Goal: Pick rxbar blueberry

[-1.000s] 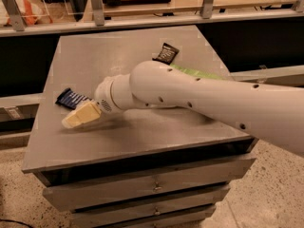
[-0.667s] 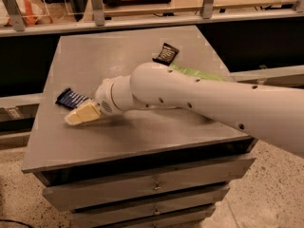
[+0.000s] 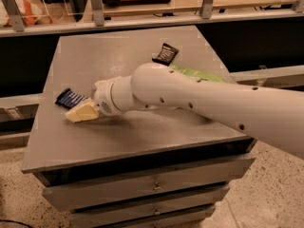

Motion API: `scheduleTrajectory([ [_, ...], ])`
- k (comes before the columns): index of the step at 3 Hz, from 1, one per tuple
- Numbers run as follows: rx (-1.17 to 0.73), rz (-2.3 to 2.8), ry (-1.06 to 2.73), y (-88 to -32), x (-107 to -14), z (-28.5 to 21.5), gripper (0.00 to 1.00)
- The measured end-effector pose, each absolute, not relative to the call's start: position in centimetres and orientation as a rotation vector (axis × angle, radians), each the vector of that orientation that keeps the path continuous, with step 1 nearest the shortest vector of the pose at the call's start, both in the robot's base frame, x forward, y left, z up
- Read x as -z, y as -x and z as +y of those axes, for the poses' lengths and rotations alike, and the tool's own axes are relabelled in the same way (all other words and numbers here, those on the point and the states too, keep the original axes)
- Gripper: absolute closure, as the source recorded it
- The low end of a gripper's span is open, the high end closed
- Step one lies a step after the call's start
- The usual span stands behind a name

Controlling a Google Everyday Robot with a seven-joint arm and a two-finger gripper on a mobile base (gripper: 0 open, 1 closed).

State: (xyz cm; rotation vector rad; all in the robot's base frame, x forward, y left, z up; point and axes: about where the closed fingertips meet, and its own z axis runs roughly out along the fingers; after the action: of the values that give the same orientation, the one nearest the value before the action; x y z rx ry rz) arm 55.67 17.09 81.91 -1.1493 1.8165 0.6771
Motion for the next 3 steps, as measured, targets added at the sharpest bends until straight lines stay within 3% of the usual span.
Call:
scheduleTrajectory([
  [1, -0.677, 1.816, 1.149, -55.67, -82.13, 17.09, 0.87],
  [2, -0.677, 1.816, 1.149, -55.67, -82.24, 17.09, 1.00],
  [3, -0.669, 1.757, 1.178, -55.62, -82.81, 17.44, 1.00],
])
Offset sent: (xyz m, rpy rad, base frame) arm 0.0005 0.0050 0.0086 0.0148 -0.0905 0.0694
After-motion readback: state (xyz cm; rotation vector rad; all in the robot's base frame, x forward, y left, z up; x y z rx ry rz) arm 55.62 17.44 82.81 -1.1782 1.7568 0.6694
